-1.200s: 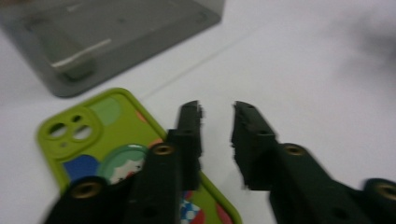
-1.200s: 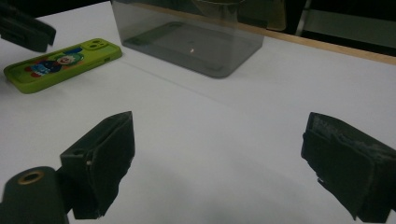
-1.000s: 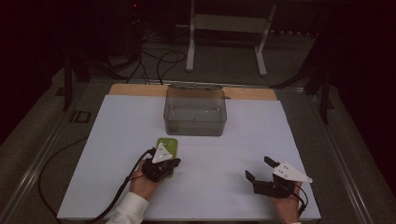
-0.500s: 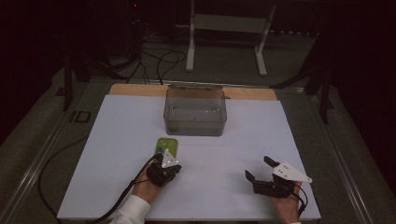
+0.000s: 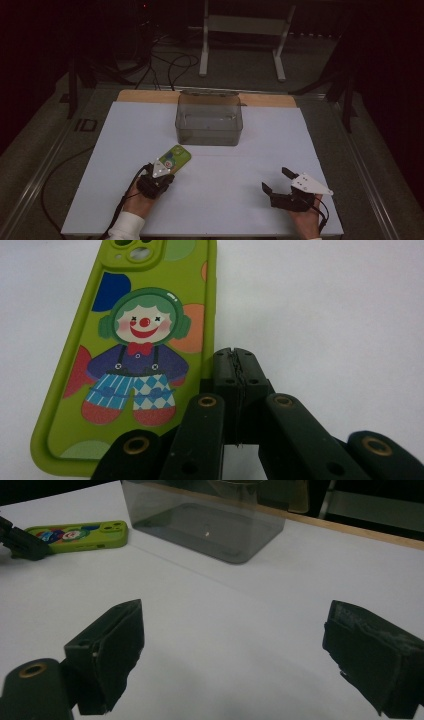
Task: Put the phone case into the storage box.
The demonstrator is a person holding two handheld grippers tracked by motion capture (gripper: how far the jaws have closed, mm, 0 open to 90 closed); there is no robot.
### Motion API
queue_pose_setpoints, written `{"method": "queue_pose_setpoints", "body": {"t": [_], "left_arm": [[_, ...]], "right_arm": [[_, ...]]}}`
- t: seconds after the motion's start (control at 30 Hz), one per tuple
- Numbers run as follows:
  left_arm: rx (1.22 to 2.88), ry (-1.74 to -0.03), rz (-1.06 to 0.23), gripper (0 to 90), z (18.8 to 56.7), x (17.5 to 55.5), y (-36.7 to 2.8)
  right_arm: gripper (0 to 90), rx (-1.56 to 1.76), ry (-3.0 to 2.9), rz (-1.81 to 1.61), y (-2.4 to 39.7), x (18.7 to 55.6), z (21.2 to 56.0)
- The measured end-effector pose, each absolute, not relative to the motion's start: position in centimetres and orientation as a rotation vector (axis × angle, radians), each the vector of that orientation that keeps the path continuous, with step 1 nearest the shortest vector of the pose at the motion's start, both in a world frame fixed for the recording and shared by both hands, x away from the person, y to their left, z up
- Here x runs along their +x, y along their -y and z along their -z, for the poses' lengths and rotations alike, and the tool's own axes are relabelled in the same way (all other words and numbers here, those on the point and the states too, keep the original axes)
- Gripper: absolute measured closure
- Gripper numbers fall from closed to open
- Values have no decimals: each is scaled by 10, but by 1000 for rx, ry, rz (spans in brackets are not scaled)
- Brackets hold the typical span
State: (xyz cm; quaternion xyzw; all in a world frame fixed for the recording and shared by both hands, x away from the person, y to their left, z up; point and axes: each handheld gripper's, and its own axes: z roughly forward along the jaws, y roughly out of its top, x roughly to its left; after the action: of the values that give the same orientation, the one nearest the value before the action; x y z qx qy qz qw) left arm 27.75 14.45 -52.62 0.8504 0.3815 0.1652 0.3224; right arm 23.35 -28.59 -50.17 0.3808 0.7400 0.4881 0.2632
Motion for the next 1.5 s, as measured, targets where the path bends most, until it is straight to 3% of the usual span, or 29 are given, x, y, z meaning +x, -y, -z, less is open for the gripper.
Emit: {"method": "queue_pose_setpoints", "body": {"t": [0.17, 0.23, 0.4, 0.43, 0.53, 0.57, 0.6, 0.8, 1.03, 1.1, 1.5], "left_arm": [[2230, -992, -450, 888, 526, 277, -143], [2205, -964, -465, 804, 524, 275, -144], [2054, -962, -576, 704, 508, 266, -156], [1974, -961, -616, 630, 499, 260, -167], [1900, -957, -625, 544, 490, 253, -179], [1873, -955, -627, 463, 486, 250, -186], [1845, -967, -626, 463, 482, 247, -191], [1772, -1047, -676, 153, 481, 230, -227], [1712, -1086, -735, 75, 480, 214, -254], [1708, -1088, -739, 4, 480, 213, -258], [1776, -1051, -745, 0, 484, 218, -250]], "right_arm": [[99, 1026, -2001, -1324, 286, 234, 502], [99, 1025, -2008, -1328, 287, 234, 501], [99, 1017, -2005, -1328, 287, 233, 501], [99, 1014, -2010, -1333, 287, 233, 501], [98, 1016, -2007, -1345, 286, 233, 501], [98, 1017, -2011, -1349, 286, 233, 501], [98, 1017, -2011, -1349, 286, 233, 501], [98, 1021, -1998, -1404, 283, 233, 500], [98, 1006, -1996, -1403, 280, 233, 500], [97, 984, -2004, -1391, 279, 234, 500], [97, 963, -2015, -1370, 274, 236, 503]]}}
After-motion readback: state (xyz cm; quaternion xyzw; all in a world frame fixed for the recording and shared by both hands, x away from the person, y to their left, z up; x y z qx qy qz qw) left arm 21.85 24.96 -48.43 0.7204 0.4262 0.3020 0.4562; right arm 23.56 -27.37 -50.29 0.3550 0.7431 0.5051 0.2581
